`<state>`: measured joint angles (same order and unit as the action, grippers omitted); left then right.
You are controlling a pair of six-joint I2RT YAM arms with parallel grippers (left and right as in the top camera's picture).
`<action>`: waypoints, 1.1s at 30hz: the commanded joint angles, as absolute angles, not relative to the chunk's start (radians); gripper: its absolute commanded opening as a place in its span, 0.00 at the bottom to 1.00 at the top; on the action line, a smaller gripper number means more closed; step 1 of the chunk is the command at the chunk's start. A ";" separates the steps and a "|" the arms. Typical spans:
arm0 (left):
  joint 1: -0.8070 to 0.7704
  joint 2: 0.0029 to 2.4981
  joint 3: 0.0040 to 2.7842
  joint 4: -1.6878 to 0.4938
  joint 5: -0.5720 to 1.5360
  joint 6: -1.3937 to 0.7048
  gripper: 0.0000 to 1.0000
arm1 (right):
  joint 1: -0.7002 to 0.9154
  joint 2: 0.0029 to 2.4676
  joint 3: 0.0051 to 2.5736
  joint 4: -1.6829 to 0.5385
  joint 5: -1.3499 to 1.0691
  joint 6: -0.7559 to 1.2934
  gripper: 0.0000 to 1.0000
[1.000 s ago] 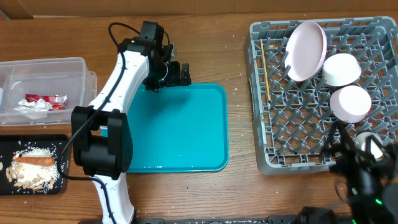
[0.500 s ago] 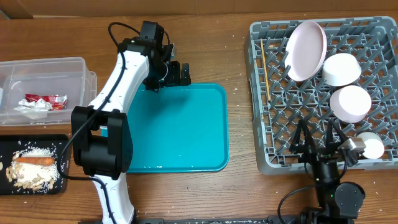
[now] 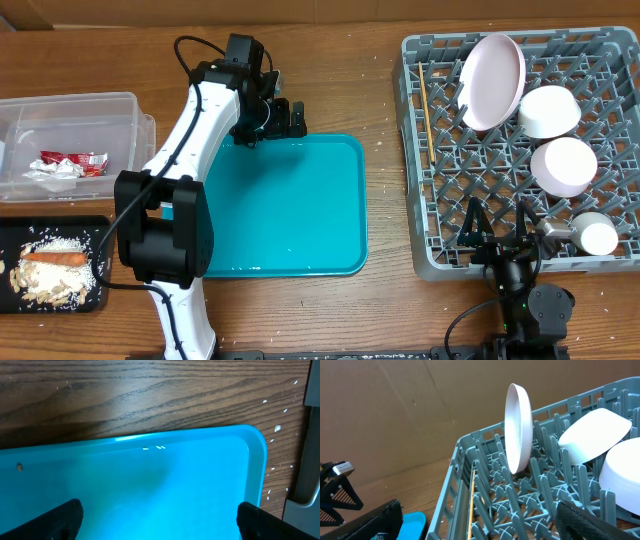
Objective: Sort waste into correct bins and load items into the dishwasher
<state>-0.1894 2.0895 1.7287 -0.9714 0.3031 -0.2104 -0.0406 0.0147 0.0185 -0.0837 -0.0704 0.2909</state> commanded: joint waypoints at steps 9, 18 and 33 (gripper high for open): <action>-0.190 2.104 1.734 -0.970 0.303 -0.228 1.00 | -0.035 0.003 0.008 -0.081 -0.053 0.284 1.00; -0.190 2.104 1.734 -0.997 0.300 -0.192 1.00 | -0.035 0.003 0.008 -0.081 -0.054 0.284 1.00; -0.296 1.853 1.507 -0.934 0.114 -0.078 1.00 | -0.035 0.003 0.008 -0.081 -0.053 0.284 1.00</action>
